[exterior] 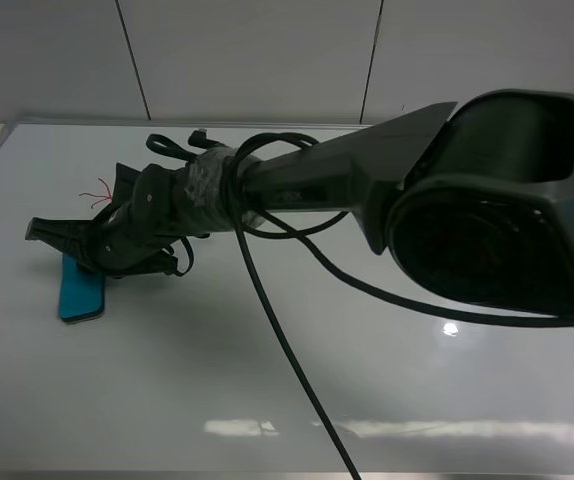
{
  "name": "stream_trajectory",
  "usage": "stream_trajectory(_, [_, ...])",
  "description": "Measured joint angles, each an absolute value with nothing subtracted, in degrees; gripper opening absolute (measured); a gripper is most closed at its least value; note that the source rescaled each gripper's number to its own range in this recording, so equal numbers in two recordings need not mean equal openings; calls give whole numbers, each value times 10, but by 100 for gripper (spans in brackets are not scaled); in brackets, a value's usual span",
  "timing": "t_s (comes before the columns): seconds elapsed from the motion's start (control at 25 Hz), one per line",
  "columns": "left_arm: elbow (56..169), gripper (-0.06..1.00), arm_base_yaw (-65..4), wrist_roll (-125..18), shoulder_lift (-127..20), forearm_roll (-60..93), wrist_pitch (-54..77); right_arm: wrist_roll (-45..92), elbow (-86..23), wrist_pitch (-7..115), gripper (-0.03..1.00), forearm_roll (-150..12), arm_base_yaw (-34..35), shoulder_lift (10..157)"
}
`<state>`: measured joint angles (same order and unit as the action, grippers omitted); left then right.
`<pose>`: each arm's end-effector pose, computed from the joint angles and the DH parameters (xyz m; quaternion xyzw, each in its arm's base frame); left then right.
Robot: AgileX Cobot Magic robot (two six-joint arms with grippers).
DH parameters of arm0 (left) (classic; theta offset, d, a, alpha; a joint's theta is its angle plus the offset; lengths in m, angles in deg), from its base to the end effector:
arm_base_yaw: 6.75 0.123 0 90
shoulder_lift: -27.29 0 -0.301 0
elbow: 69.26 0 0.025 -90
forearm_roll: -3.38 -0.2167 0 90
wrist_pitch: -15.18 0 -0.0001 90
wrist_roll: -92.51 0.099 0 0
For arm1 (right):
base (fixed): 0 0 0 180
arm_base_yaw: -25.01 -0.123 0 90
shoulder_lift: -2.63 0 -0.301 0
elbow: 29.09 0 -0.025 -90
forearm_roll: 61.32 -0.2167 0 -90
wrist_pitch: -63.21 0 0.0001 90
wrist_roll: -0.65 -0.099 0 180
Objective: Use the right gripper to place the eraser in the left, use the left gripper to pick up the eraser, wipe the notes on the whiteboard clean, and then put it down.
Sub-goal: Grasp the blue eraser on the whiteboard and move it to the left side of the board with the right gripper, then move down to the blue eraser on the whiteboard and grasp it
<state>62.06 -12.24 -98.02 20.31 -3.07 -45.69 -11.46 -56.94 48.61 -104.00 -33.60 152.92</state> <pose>-0.0446 0.0140 0.2586 -0.0399 0.8482 -0.0175 0.5279 0.2609 0.4601 0.1101 -0.0719 0.9125 0.3722 0.1541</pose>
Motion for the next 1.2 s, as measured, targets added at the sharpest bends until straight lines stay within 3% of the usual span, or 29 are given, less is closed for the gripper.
stream_trajectory(0.24, [621,100,-122,-980,203,-31,-457,-115,-670,443,10,-1043,-342,1577])
stream_trajectory(0.56, [621,100,-122,-980,203,-31,-457,-115,-706,405,23,-967,-346,1582])
stream_trajectory(1.2, [621,100,-122,-980,203,-30,-457,-129,-700,267,26,-549,-321,1397])
